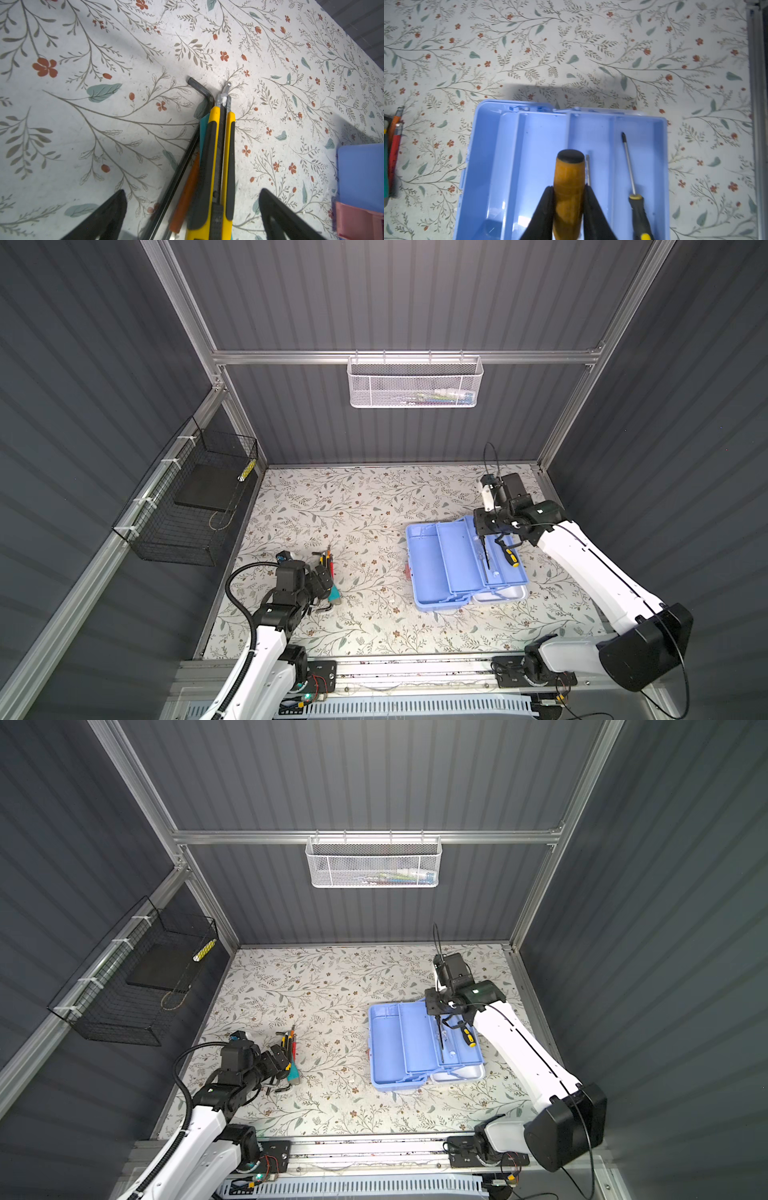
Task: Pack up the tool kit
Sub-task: 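Carry the yellow-handled screwdriver into the blue tray and open the right gripper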
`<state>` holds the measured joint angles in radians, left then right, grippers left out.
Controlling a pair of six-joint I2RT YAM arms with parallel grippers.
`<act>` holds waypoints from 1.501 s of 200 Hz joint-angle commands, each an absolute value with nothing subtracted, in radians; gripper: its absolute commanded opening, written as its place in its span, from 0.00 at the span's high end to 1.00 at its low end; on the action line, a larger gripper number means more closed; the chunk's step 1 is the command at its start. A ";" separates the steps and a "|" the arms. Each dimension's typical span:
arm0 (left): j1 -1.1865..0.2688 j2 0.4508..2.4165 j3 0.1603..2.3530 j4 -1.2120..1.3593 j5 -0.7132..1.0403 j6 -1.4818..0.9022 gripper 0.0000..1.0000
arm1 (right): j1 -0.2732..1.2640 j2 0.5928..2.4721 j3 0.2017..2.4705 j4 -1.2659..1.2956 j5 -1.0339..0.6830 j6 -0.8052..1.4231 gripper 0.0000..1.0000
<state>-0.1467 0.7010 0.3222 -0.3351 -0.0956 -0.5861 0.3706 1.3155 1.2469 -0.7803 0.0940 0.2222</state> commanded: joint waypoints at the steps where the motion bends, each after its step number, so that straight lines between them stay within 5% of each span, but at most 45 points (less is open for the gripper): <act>1: -0.143 0.709 0.333 -0.317 -0.075 -0.562 0.01 | 0.330 1.302 1.212 -0.800 0.123 0.201 1.00; 126: -0.143 0.710 0.328 -0.288 0.015 -0.518 0.01 | 0.258 1.416 1.147 -0.749 0.161 0.107 1.00; 222: -0.143 0.752 0.348 -0.279 0.039 -0.515 0.01 | 0.258 1.436 1.171 -0.774 0.208 0.101 0.62; 266: -0.143 0.746 0.374 -0.259 0.094 -0.548 0.01 | 0.258 1.413 1.211 -0.793 0.197 0.115 0.57; 300: -0.143 0.788 0.432 -0.320 0.116 -0.598 0.01 | 0.259 1.307 1.181 -0.730 -0.001 0.169 0.56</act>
<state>-0.1467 0.7692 0.3664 -0.2909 0.0750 -0.5510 0.2615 1.3945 1.1820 -0.7681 0.1436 0.1211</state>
